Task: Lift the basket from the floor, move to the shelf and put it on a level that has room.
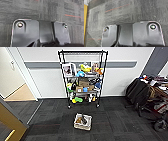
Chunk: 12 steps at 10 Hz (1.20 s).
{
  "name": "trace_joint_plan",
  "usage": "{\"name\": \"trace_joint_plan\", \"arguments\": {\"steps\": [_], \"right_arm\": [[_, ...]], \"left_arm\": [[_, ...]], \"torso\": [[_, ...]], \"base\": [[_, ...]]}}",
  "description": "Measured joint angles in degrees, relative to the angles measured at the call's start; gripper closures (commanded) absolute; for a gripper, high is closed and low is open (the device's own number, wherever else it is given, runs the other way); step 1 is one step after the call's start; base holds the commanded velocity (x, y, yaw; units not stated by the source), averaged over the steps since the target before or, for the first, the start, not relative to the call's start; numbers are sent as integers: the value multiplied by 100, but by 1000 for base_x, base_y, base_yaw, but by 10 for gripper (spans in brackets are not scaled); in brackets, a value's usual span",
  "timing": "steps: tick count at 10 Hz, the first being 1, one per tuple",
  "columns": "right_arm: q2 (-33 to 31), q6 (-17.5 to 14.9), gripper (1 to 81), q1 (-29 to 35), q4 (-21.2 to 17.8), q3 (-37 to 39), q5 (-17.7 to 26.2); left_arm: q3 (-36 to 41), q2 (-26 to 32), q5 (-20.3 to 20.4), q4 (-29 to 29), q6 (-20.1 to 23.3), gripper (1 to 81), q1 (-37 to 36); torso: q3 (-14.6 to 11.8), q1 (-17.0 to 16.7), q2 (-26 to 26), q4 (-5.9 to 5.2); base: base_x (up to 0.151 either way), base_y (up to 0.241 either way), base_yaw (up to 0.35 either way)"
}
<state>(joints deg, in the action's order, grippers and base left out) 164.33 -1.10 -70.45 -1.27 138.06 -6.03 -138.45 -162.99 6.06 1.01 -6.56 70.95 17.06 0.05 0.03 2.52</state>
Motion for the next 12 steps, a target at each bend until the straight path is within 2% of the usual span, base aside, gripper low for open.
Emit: {"name": "trace_joint_plan", "arguments": {"steps": [12], "right_arm": [[-24, 0, 10, -295, -2, 133, -38]], "left_arm": [[221, 240, 22, -2, -151, 10, 197]], "torso": [[0, 2, 0, 0]], "base": [[110, 0, 0]]}}
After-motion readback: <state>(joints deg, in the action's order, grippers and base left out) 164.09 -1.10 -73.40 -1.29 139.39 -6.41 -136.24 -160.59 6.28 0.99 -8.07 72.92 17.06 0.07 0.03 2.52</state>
